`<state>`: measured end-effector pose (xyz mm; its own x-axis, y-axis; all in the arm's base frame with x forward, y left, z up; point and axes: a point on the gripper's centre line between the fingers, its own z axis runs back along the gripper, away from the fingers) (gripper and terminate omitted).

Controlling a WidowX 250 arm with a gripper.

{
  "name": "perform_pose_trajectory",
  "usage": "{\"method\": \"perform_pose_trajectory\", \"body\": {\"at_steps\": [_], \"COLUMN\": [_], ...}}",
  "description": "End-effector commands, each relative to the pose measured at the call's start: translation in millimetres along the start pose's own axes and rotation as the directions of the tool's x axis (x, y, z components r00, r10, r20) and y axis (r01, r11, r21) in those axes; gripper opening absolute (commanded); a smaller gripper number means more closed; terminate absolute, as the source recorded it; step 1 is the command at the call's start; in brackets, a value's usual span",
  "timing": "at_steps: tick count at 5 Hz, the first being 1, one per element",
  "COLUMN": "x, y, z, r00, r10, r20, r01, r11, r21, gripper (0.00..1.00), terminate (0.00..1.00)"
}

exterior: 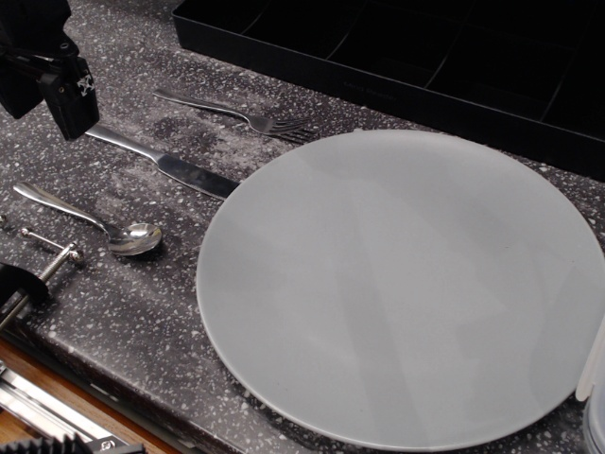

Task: Put spoon on plate

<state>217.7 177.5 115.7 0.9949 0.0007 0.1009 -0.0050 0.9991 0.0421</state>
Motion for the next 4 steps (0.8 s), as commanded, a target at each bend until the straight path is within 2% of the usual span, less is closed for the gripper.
{"method": "perform_pose_trajectory", "body": {"at_steps": [1,2,3,4], "x": [0.0,12.2,19.2,14.8], "y": [0.0,13.7,21.6,22.2], "z": [0.0,-0.8,-4.1,-14.7], "r00": [1.0,0.969,0.879,0.735], "r10": [0.0,0.245,0.476,0.677], "r20": [0.0,-0.026,0.014,0.034], "r01": [0.0,-0.244,-0.476,-0.677], "r11": [1.0,0.969,0.877,0.731], "r21": [0.0,0.037,0.062,0.084], "gripper": [1.0,1.0,1.0,1.0], "terminate": [0.0,0.0,0.0,0.0]}}
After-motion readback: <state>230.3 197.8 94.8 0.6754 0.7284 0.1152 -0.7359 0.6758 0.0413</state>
